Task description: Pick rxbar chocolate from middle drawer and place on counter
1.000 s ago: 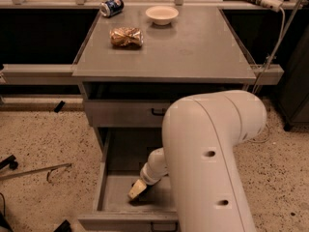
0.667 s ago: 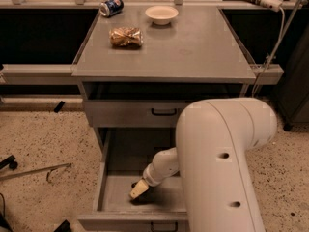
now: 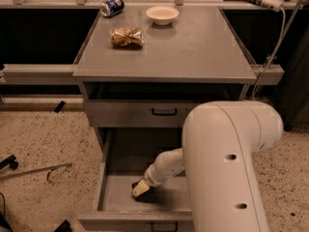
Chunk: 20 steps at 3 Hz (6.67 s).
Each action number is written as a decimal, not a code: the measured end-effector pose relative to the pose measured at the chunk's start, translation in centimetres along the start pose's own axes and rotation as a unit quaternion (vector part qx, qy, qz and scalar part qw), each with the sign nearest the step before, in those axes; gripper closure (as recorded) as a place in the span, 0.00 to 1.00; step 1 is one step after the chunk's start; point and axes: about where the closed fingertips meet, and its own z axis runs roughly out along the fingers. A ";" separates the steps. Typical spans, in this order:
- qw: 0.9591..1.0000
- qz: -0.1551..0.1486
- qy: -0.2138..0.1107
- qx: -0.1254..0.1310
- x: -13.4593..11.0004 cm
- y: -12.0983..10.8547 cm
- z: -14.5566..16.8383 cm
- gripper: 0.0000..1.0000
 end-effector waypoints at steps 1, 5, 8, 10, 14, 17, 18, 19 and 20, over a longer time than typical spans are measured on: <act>1.000 0.000 0.000 0.000 0.0 0.0 0.0 0.42; 1.000 0.008 -0.019 -0.010 -0.2 -0.2 -2.8 1.00; 0.987 0.020 -0.154 -0.040 -0.6 -3.8 -17.1 1.00; 0.984 0.032 -0.165 -0.063 -0.3 -4.2 -18.5 1.00; 0.962 0.025 -0.242 -0.127 4.4 0.1 -34.9 1.00; 0.932 -0.075 -0.304 -0.184 -10.0 0.5 -50.2 1.00; 0.927 -0.085 -0.328 -0.163 -11.2 -1.1 -53.3 1.00; 0.927 -0.085 -0.328 -0.163 -11.2 -1.1 -53.3 1.00; 0.922 -0.098 -0.338 -0.160 -12.5 -2.1 -55.4 1.00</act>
Offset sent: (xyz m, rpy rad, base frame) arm 0.0000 0.0000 0.0000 0.0000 0.0000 0.0000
